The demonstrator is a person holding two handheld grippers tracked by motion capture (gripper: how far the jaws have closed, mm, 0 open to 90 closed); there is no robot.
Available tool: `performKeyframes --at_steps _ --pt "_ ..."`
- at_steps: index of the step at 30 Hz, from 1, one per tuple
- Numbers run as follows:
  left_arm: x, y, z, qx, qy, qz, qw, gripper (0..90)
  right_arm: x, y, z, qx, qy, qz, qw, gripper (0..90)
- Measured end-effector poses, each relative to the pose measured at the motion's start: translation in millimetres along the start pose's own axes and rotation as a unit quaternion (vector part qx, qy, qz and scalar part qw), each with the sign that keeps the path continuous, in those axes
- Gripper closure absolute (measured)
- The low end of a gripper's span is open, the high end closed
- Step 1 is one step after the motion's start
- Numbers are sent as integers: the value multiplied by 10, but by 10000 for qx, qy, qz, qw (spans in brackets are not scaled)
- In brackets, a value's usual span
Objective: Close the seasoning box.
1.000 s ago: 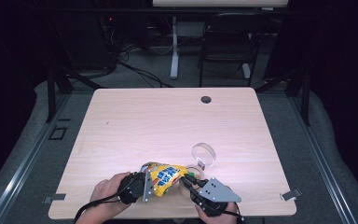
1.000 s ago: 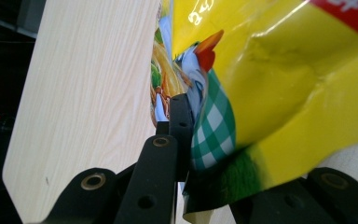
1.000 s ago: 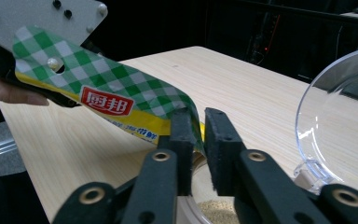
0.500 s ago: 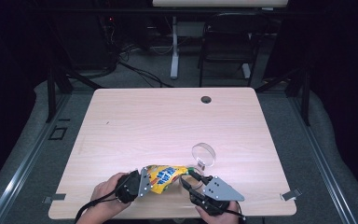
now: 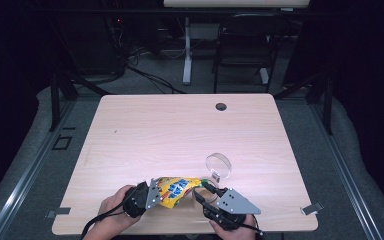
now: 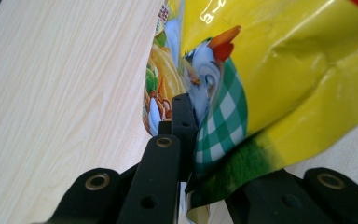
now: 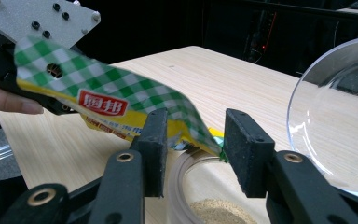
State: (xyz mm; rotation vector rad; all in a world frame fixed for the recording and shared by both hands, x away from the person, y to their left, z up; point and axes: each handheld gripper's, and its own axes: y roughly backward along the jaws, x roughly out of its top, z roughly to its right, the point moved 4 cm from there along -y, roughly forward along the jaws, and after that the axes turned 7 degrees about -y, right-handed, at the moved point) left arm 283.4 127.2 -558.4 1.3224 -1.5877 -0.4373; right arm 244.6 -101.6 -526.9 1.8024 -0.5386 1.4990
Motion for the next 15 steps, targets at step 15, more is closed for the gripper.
performKeyframes --at_steps 15 --pt "-52 -11 -23 -167 284 179 9993 879 -51 -65 58 -89 11 -304 9995 596"
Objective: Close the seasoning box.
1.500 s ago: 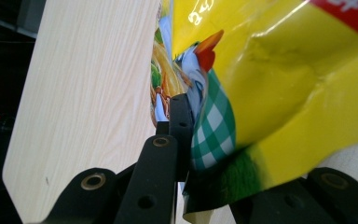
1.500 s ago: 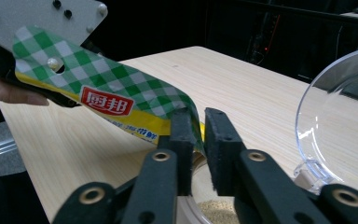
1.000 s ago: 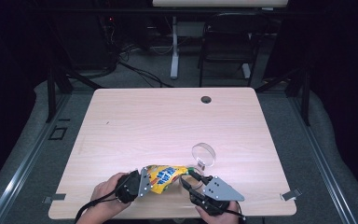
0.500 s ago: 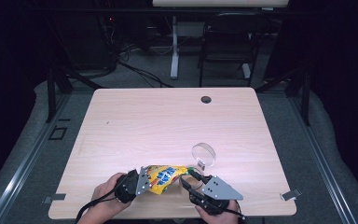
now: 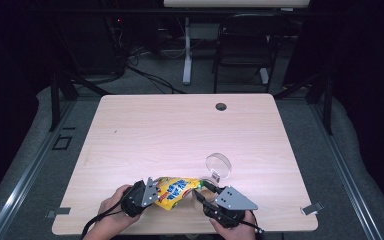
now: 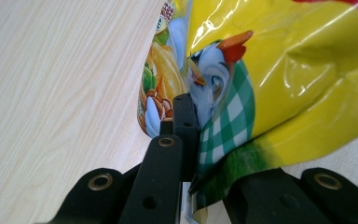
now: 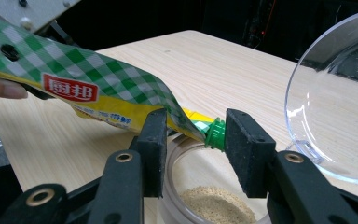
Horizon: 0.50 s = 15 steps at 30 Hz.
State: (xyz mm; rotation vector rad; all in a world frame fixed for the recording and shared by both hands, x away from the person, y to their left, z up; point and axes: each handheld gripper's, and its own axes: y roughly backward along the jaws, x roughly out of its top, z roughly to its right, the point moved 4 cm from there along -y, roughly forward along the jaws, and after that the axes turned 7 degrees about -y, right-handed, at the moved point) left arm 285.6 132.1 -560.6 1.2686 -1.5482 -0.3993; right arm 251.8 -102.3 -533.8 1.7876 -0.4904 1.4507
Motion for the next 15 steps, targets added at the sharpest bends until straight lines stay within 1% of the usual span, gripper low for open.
performKeyframes --at_steps 1,3,6,7,8,11,12,13,14,15 --pt "-3 -1 0 -6 20 15 10000 879 0 -5 2 -10 10 -22 10000 604" --pt "-12 2 -4 -32 56 22 10000 880 6 -14 6 28 38 -117 9999 676" --pt "-18 0 -5 -44 107 53 9999 880 35 -24 -6 92 146 -192 9997 722" --pt "-27 2 -10 -62 171 83 9998 880 48 -27 -16 96 188 -178 9996 717" --pt "-27 2 -10 -62 171 83 9998 880 48 -27 -16 96 188 -178 9996 717" --pt "-51 5 -25 -109 267 155 9995 880 84 -14 -23 61 171 -41 9998 599" --pt "-51 5 -25 -109 267 155 9995 880 84 -14 -23 61 171 -41 9998 599" --pt "-71 7 -39 -160 394 224 9988 880 95 9 -7 -5 136 50 9999 579" --pt "-81 8 -51 -186 454 263 9984 880 98 20 6 -16 108 80 9999 575" --pt "-88 5 -57 -147 521 304 9981 880 100 28 16 -31 61 138 9999 571"
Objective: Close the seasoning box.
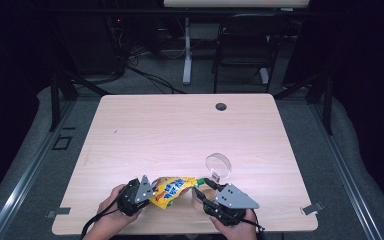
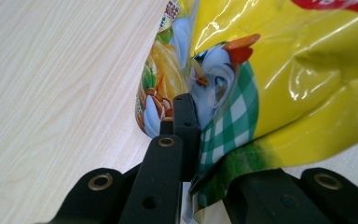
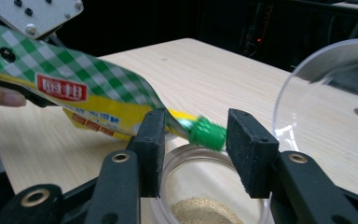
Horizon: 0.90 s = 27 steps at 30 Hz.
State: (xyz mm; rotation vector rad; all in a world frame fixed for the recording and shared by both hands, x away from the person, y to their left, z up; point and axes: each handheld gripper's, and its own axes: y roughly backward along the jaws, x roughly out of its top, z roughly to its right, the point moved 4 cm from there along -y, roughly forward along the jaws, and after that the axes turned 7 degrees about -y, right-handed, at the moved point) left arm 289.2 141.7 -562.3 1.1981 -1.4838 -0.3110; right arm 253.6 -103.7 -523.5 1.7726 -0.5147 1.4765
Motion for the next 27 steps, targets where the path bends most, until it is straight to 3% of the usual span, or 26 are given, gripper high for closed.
performKeyframes --at_steps 6,9,11,12,14,15,19,20,22,23,25,27 --pt "-71 11 -99 -252 577 273 9976 879 -9 39 47 -29 -88 67 9999 566" --pt "-127 8 -170 -385 953 448 9937 876 -12 46 61 -52 -111 89 9999 562" --pt "-142 8 -187 -413 1042 480 9925 873 -12 48 69 -64 -107 96 9999 562" --pt "-185 7 -237 -522 1339 605 9878 870 -11 53 77 -59 -151 127 9998 559" --pt "-223 8 -272 -608 1492 692 9845 870 -10 61 91 -81 -160 125 9998 559" --pt "-247 6 -293 -647 1654 737 9813 870 -11 63 96 -80 -171 127 9997 558" --pt "-314 3 -355 -748 2030 846 9727 860 -10 74 122 -111 -233 145 9996 558" --pt "-314 3 -355 -748 2030 846 9727 854 -10 79 129 -110 -234 134 9996 557" --pt "-359 -8 -384 -764 2183 871 9690 846 -8 81 140 -137 -275 183 9994 558" --pt "-359 -8 -384 -764 2183 871 9690 843 -8 81 140 -137 -275 183 9994 558" --pt "-400 -19 -413 -758 2391 900 9638 831 -8 87 157 -146 -307 187 9992 556" --pt "-433 -28 -430 -729 2471 928 9618 812 -8 94 172 -151 -323 187 9992 555"
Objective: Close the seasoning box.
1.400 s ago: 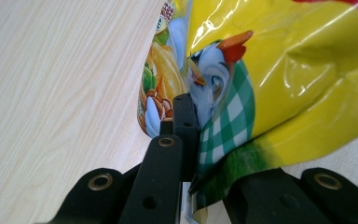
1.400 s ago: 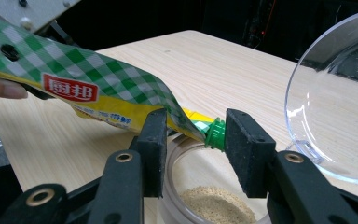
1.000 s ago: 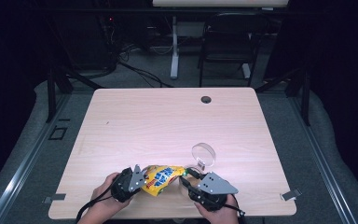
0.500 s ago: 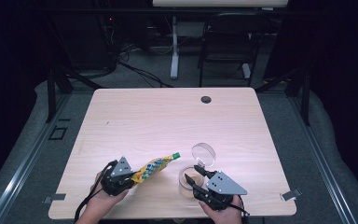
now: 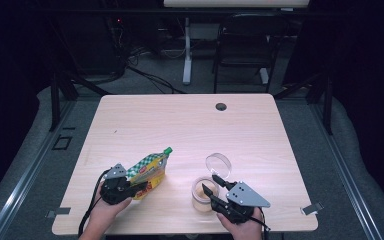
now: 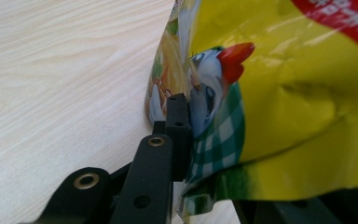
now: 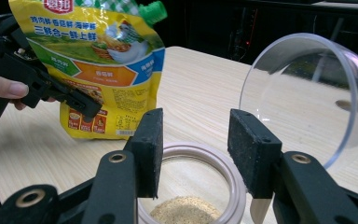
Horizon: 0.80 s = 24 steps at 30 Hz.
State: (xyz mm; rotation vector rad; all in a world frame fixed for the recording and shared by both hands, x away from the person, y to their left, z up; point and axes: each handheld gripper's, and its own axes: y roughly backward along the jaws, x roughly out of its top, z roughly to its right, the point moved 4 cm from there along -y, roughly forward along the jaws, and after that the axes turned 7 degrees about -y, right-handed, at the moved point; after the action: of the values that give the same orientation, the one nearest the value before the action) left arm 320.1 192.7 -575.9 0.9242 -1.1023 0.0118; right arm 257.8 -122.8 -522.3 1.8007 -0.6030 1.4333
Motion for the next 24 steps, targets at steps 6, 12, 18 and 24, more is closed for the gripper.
performKeyframes --at_steps 6,12,18,24 --pt "-86 29 -75 2 176 37 9998 781 1 5 27 -15 -66 21 10000 555" --pt "-127 58 -76 -4 111 137 9998 741 -3 9 33 -27 -61 5 10000 551" --pt "-127 100 -68 12 174 242 9996 669 0 3 39 -5 -75 22 10000 547" --pt "-134 102 -62 -5 179 209 9996 610 0 6 48 -15 -79 -16 10000 536"
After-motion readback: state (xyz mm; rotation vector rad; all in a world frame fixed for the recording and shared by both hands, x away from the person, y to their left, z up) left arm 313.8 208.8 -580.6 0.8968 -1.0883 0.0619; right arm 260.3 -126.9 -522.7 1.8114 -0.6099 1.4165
